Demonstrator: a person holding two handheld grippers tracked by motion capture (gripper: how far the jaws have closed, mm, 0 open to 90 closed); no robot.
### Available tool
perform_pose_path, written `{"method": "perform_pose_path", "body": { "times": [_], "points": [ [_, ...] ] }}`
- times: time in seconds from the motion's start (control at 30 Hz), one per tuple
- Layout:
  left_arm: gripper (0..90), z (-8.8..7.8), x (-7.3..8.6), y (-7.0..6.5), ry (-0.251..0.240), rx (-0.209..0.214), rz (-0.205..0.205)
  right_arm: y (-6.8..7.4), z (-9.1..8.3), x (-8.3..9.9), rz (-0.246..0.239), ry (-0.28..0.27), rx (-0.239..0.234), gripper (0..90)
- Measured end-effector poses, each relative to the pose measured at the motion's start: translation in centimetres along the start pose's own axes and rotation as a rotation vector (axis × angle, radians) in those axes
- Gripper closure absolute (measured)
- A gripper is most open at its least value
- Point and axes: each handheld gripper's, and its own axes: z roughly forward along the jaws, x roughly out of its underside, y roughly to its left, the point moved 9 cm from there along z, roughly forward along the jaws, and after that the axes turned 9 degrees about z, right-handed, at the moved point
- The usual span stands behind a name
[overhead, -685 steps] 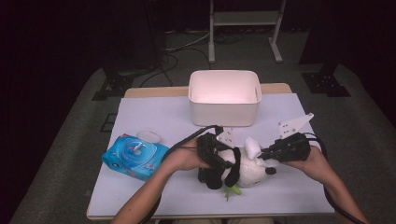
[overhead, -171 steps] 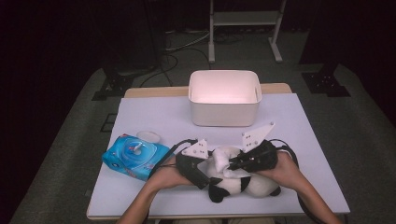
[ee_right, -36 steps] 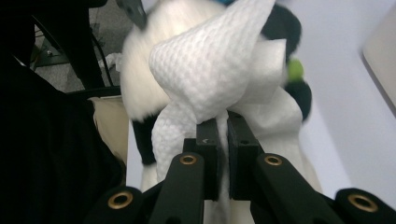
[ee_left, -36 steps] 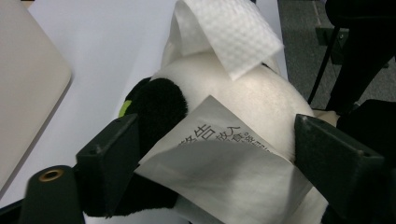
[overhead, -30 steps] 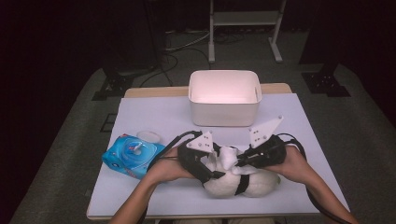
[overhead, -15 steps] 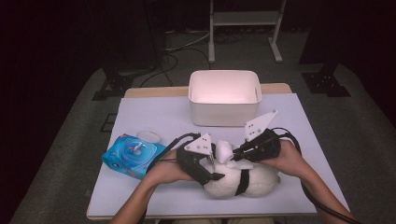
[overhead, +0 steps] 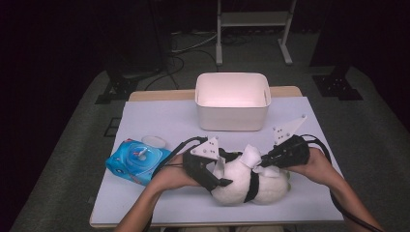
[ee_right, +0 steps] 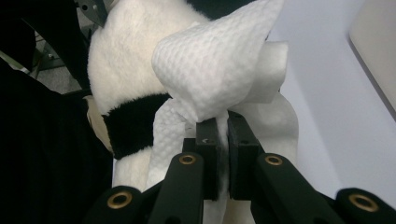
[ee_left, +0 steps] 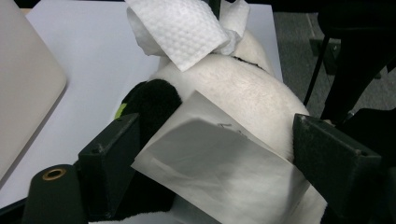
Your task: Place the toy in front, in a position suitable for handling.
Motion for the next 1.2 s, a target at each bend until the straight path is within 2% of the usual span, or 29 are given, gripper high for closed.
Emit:
{"method": "perform_pose_path", "body": {
  "times": [0.07,0.1,0.17,0.27,0.4,0.5,0.53,0.57,0.63,0.67,0.73,0.83,0.9,1.07,1.1,1.13,1.2],
  "points": [
    [17.2,-0.2,0.1,0.4,0.029,-0.022,0.007,0.4,0.2,0.1,0.000,-0.004,-0.014,84.5],
    [17.2,-0.2,0.2,0.7,0.031,-0.022,-0.010,0.6,0.4,0.1,0.001,-0.002,-0.022,84.5],
    [17.1,-0.3,0.5,0.8,0.035,-0.012,-0.027,1.0,0.8,0.1,-0.007,0.003,-0.017,84.6],
    [15.5,-0.3,0.5,0.6,0.042,-0.004,-0.027,1.4,1.1,0.0,-0.024,0.008,-0.011,84.6],
    [15.0,-0.5,-0.1,0.2,0.058,0.019,-0.019,2.1,1.4,-0.2,-0.043,0.018,-0.007,84.5],
    [15.0,-0.2,-1.0,0.0,0.060,0.053,-0.013,2.9,1.6,-0.4,-0.056,0.016,-0.022,84.4],
    [15.0,-0.2,-1.0,0.0,0.060,0.053,-0.013,2.9,1.6,-0.4,-0.056,0.016,-0.022,84.4],
    [15.1,0.4,-0.9,-0.4,0.090,0.081,-0.011,3.3,1.8,-0.6,-0.075,0.023,-0.017,84.4],
    [15.6,0.7,-0.7,-0.8,0.089,0.092,-0.020,3.6,1.7,-0.4,-0.081,0.031,-0.016,84.5],
    [16.5,0.7,-0.8,-0.8,0.079,0.088,-0.010,3.5,1.5,-0.4,-0.090,0.027,-0.008,84.5],
    [20.1,0.7,-0.8,-0.8,0.071,0.085,0.003,3.2,0.9,-0.2,-0.077,0.010,-0.004,84.5],
    [20.2,0.7,-0.7,-1.0,0.068,0.083,0.005,2.9,0.2,0.1,-0.067,-0.006,0.008,84.5],
    [20.3,0.6,-0.6,-1.0,0.071,0.085,0.005,2.5,-0.9,0.4,-0.058,-0.024,0.018,84.4],
    [20.1,0.6,-0.7,-0.9,0.075,0.085,0.010,1.8,-2.2,1.5,-0.036,-0.030,0.052,84.4],
    [20.1,0.5,-0.6,-0.9,0.076,0.084,0.012,1.4,-2.9,2.3,-0.006,-0.040,0.063,84.4],
    [20.0,0.5,-0.6,-0.9,0.076,0.084,0.012,1.4,-2.9,2.3,-0.006,-0.040,0.063,84.4],
    [19.8,0.5,-0.6,-0.9,0.072,0.083,0.010,0.8,-3.7,3.8,0.036,-0.052,0.076,84.4]
  ]
}}
